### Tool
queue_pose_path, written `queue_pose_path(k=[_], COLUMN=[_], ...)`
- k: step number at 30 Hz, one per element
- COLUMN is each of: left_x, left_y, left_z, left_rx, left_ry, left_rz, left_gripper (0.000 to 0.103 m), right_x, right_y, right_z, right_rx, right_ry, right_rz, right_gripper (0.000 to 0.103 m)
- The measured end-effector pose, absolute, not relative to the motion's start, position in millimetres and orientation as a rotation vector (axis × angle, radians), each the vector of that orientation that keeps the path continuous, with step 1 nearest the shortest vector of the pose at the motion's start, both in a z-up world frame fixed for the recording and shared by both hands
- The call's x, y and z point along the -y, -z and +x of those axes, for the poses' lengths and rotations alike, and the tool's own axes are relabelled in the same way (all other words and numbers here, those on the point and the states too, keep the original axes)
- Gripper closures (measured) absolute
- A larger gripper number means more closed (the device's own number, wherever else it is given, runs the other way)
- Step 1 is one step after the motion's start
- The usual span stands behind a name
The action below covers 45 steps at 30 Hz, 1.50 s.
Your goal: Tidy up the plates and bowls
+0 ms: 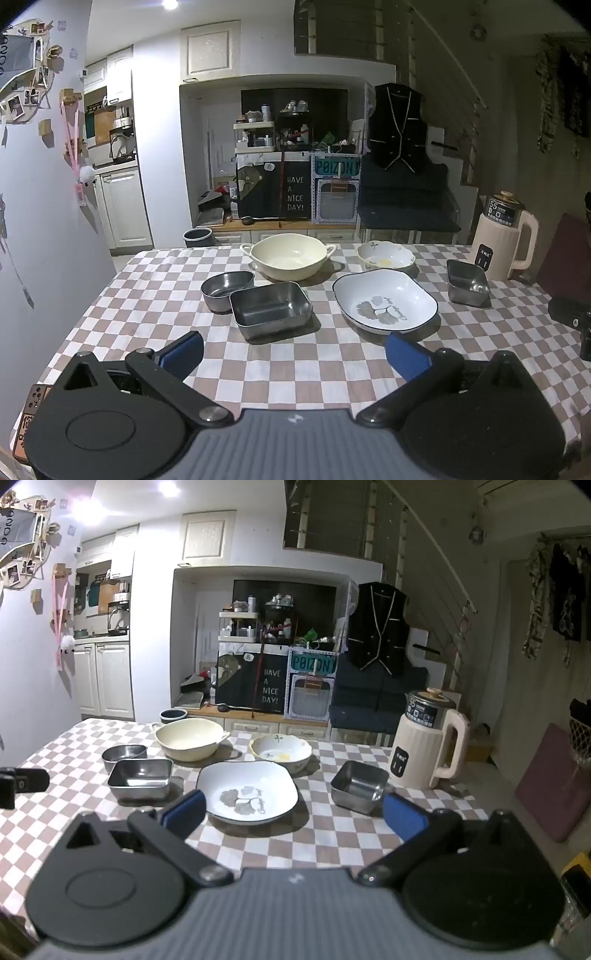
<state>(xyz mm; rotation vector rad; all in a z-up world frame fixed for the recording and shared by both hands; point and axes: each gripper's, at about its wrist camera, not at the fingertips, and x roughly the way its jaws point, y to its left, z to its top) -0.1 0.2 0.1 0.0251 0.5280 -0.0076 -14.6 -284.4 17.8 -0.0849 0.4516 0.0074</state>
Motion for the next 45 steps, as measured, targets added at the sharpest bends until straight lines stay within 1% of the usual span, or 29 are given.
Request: queue_pose_path(k=[45], left_x=[-0.7], left_y=[-0.3], left_z=[-0.4], left_rx=[-0.529], left_ry=[0.001], left_rz=[0.021], left_gripper=[0.0], right_x=[283.6], right_y=[-17.8], right_z=[-14.9], right_rx=[-0.449], right_ry=[-0.006], right_rz=[-0.09], right_gripper=[0.0])
